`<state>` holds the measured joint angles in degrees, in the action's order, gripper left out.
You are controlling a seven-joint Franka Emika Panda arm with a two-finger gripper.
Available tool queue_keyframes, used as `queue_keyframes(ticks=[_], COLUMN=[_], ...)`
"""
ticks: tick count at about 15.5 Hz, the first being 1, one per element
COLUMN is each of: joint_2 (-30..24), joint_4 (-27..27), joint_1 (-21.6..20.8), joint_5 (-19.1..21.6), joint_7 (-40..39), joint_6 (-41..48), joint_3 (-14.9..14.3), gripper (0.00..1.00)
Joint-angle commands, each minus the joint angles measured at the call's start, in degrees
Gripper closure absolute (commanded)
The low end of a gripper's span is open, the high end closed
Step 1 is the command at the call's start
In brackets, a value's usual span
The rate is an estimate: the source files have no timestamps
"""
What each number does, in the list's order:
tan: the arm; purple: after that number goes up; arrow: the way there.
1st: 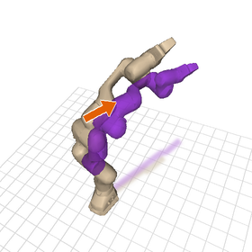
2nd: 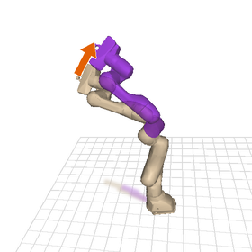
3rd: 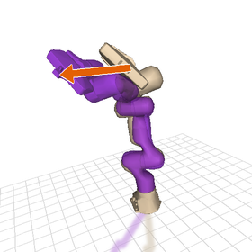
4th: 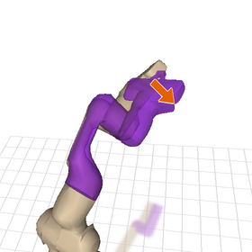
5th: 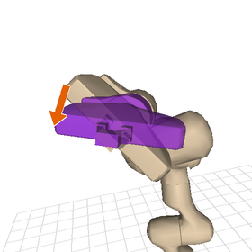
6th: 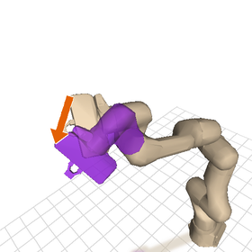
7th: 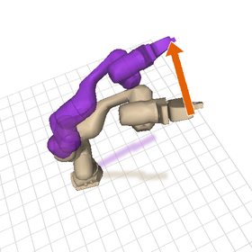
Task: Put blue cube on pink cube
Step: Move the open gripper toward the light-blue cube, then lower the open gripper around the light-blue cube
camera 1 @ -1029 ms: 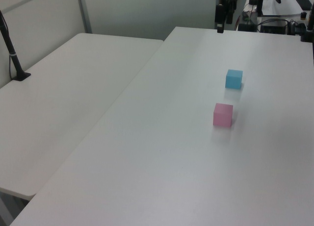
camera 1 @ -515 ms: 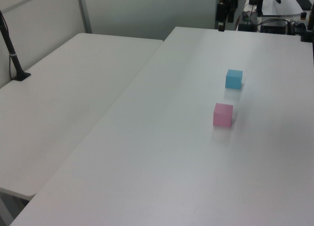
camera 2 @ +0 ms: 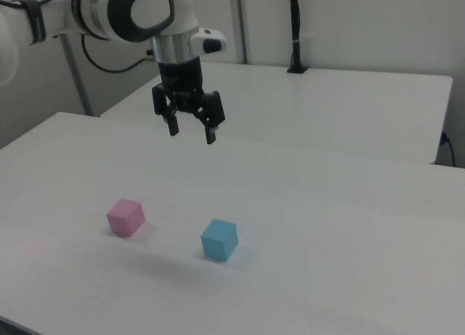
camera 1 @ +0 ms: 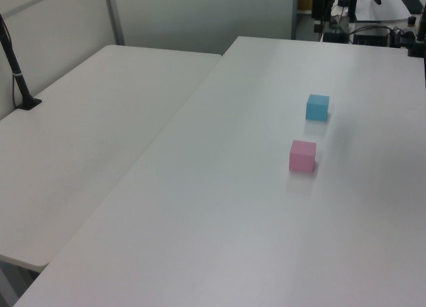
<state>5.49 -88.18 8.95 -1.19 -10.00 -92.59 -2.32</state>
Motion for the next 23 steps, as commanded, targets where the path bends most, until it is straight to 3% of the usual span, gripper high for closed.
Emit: queue_keyframes(ticks=[1,4,8,15,23], joint_2=[-8.5,-9.6,-6.7,1.0,4.5], joint_4=[-16.5,-26.0,-30.6,-30.1,-29.3], joint_1=[0.1,0.3,1.8,2.9,2.7], joint_5=[0.0,0.0,-0.1,-2.6,-3.9], joint_7=[-3.4,-3.4,-3.4,-3.5,-5.6], joint_6=[-8.1,-17.8,-27.7,-33.2,-35.1], joint_3=[0.0,0.0,0.0,0.0,0.2], gripper=[0.00,0.00,0.00,0.00,0.00])
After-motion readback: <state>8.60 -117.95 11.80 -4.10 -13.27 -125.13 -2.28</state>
